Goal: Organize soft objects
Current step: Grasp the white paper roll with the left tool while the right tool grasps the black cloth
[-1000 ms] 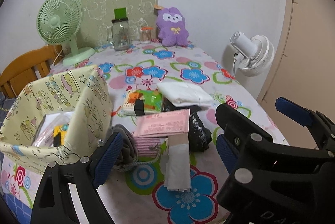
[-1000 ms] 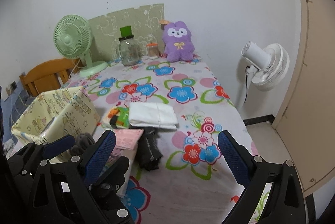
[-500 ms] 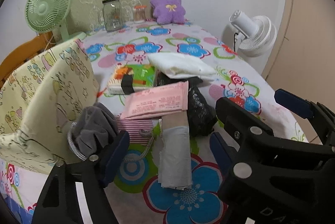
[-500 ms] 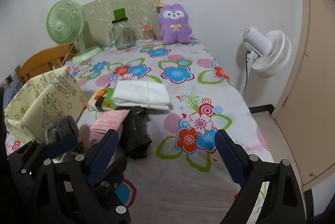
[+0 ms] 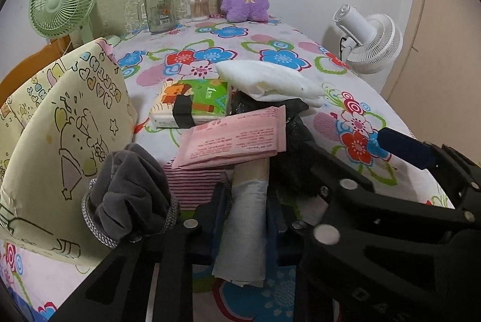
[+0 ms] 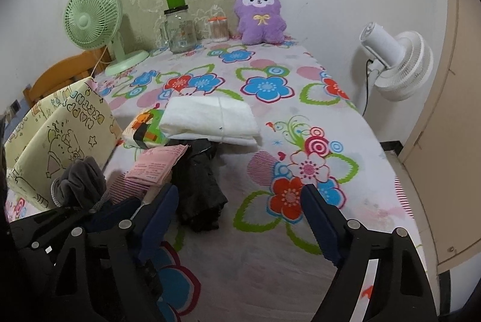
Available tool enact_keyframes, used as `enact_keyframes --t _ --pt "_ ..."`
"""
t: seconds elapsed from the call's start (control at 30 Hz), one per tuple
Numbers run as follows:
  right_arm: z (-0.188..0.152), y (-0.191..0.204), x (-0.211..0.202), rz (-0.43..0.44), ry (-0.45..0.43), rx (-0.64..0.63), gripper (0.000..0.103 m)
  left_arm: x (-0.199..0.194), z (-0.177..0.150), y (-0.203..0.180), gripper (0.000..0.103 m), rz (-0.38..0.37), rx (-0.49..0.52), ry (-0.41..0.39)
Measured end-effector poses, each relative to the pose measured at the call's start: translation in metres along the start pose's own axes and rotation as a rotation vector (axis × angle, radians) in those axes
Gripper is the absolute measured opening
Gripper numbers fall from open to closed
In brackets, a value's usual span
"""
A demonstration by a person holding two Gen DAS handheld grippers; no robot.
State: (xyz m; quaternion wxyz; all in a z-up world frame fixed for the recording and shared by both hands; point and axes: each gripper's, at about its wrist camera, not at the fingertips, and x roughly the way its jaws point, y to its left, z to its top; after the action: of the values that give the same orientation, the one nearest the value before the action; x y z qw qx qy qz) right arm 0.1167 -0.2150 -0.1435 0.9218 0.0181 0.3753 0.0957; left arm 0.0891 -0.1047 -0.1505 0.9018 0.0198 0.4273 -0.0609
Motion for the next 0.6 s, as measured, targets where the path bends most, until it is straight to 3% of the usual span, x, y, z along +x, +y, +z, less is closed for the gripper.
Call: enact_keyframes --t 0.27,0.4,0.6 --pt "0.003 0.009 0.021 0.08 0.049 -0.012 0.061 0.002 0.001 0.001 0.018 0.012 0.01 -0.004" --pt "0.005 0.012 0.024 0.109 0.066 -0.022 0.036 0.003 0.002 0.001 0.016 0.018 0.013 -0.001" --pt "0.006 0.014 0.02 0.11 0.074 -0.027 0.026 -0.004 0.003 0.001 0.014 0.03 0.02 -0.013"
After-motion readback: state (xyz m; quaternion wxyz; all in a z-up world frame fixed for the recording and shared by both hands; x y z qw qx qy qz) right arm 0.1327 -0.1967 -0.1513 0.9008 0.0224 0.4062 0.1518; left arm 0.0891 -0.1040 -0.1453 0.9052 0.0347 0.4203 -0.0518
